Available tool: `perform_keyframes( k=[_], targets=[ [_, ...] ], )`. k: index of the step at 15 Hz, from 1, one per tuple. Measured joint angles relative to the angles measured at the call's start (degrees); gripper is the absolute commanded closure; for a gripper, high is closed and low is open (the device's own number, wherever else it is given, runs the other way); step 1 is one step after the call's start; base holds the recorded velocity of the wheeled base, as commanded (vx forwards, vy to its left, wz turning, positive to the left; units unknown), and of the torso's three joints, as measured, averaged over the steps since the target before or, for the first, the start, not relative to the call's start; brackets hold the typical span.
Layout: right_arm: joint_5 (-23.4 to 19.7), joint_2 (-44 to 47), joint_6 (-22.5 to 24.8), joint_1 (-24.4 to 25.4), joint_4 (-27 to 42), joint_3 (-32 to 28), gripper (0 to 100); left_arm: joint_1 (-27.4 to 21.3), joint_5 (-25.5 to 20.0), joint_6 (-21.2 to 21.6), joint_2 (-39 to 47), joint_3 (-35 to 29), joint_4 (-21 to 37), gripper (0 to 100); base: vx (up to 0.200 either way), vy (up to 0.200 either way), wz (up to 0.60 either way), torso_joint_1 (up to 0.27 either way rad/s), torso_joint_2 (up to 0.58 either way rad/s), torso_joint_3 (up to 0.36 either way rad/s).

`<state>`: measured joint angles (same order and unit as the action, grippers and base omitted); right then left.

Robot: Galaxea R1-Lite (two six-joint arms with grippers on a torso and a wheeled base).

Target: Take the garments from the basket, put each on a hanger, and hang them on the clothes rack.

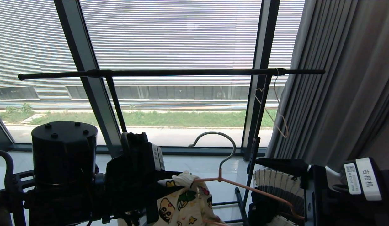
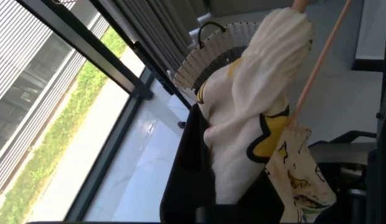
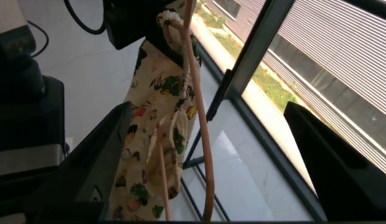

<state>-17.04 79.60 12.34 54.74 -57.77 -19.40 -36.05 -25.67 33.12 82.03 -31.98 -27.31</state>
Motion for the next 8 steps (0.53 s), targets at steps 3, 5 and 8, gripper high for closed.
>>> perform_keyframes(
  k=[3, 5, 8],
  targets=[
    [0.2, 0.1, 1.7, -3.1, 0.1, 0.1, 0, 2.8, 2.0, -0.7, -1.0, 3.4, 0.0, 100, 0.0, 0.0, 0.0, 0.0, 0.0, 0.0],
    [0.2, 0.6, 2.0, -3.7, 0.1, 0.1, 0, 6.8, 3.3, -6.9, -1.2, 4.4, 0.0, 100, 0.0, 0.0, 0.0, 0.0, 0.0, 0.0],
    [0.0, 2.4, 2.2, -3.7, 0.2, 0.1, 0, 10.1, 10.8, -16.6, -0.8, 2.5, 0.0, 100, 0.0, 0.0, 0.0, 0.0, 0.0, 0.0]
  ],
)
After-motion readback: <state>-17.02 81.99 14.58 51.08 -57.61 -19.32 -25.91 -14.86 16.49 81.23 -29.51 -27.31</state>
